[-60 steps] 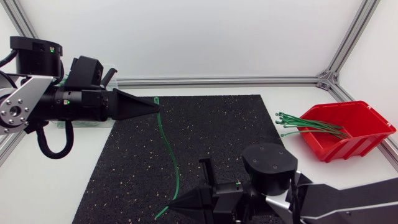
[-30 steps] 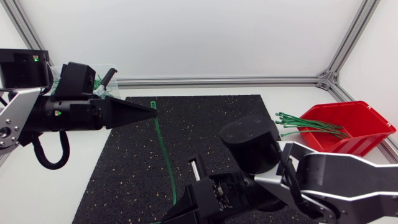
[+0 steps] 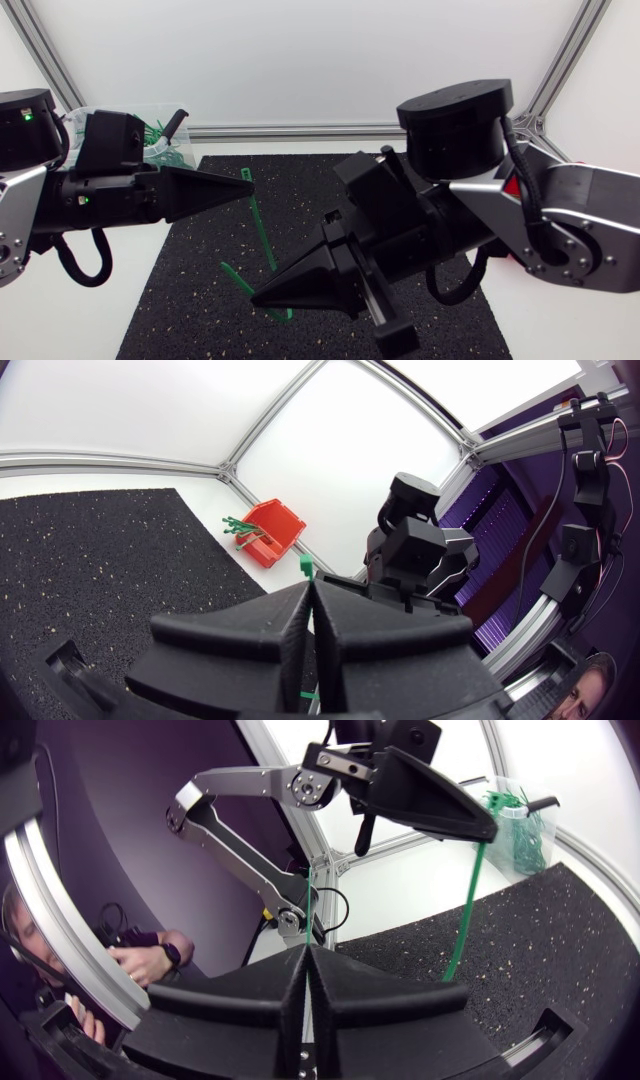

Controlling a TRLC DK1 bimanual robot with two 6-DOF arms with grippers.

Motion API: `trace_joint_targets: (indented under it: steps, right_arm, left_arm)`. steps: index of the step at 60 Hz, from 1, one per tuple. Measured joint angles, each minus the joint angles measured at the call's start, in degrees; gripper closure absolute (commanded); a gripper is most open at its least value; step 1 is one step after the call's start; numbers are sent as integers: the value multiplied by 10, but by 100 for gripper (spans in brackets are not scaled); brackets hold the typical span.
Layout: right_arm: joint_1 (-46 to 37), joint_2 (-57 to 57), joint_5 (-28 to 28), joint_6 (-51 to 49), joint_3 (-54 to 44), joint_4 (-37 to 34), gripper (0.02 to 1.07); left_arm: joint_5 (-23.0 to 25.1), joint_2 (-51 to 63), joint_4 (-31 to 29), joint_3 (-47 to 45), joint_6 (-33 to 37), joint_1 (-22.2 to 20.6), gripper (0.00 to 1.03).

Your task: Take a green cable tie from the red box, thread the tail through the head to close it, then place it in the transparent bin on the left.

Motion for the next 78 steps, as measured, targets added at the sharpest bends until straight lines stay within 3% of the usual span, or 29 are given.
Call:
trace_joint_targets:
  steps: [13, 27, 48, 56, 68, 78]
  right_arm:
    - [-17, 0, -34, 123, 14, 7, 101]
    - [-18, 0, -62, 298, 15, 150, 101]
    - [-40, 8, -81, 472, 42, 155, 101]
    - [-60, -19, -90, 540, 43, 144, 101]
    - [-76, -83, -94, 574, 68, 24, 101]
    - [-92, -101, -96, 577, 83, -17, 101]
  left_arm:
    - [-9, -2, 42, -9, -17, -4, 99]
    - [-23, -2, 64, -23, -21, -29, 99]
    - [-56, -25, 78, -35, -62, -61, 99]
    - [-84, -64, 89, -35, -90, -86, 99]
    - [-136, -81, 90, -35, -105, -139, 99]
    - [-184, -84, 90, -35, -107, -187, 99]
